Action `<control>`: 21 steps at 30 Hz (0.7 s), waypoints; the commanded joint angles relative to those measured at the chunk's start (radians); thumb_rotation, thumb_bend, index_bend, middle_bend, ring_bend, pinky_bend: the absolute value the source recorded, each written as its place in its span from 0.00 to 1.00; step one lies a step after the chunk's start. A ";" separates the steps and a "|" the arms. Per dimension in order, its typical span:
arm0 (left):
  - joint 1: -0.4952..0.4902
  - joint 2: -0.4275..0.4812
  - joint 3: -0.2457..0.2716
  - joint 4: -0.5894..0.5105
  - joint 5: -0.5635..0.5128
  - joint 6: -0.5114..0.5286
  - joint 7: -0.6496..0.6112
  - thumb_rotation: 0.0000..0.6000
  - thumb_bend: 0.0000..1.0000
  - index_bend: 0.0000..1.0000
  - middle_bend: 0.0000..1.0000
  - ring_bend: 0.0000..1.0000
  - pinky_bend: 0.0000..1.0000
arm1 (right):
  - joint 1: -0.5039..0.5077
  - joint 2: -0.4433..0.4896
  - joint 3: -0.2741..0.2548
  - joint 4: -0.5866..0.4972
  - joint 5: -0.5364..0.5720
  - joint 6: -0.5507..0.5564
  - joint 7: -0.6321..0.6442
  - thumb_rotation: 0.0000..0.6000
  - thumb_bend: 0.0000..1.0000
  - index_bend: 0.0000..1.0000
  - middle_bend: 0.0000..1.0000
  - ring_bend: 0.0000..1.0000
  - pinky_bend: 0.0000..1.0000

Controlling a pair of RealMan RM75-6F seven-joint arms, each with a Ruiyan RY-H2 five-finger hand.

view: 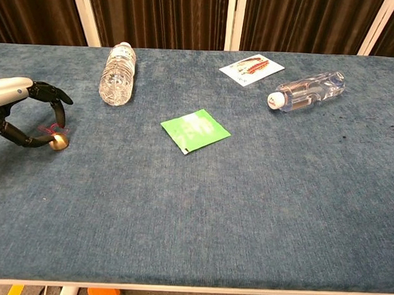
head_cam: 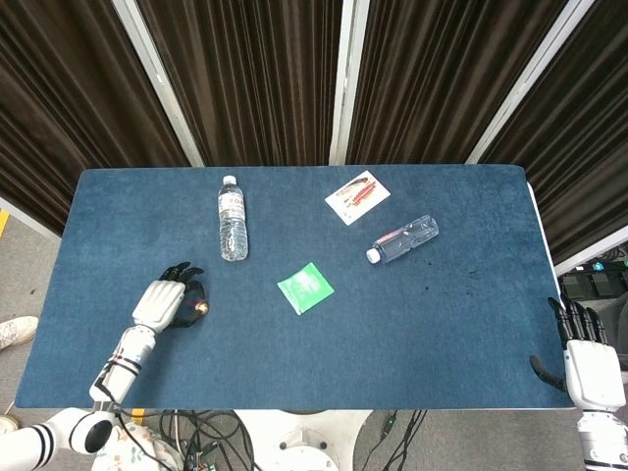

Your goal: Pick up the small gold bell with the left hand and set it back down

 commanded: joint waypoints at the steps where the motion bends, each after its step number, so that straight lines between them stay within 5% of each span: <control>1: -0.001 0.002 0.000 -0.003 -0.003 -0.001 0.003 1.00 0.35 0.47 0.16 0.03 0.10 | 0.000 0.000 0.000 0.000 0.001 -0.001 0.000 1.00 0.15 0.00 0.00 0.00 0.00; 21: -0.008 -0.003 0.003 -0.006 -0.029 -0.006 0.024 1.00 0.38 0.50 0.17 0.03 0.11 | 0.001 -0.006 0.000 0.011 0.006 -0.005 0.006 1.00 0.16 0.00 0.00 0.00 0.00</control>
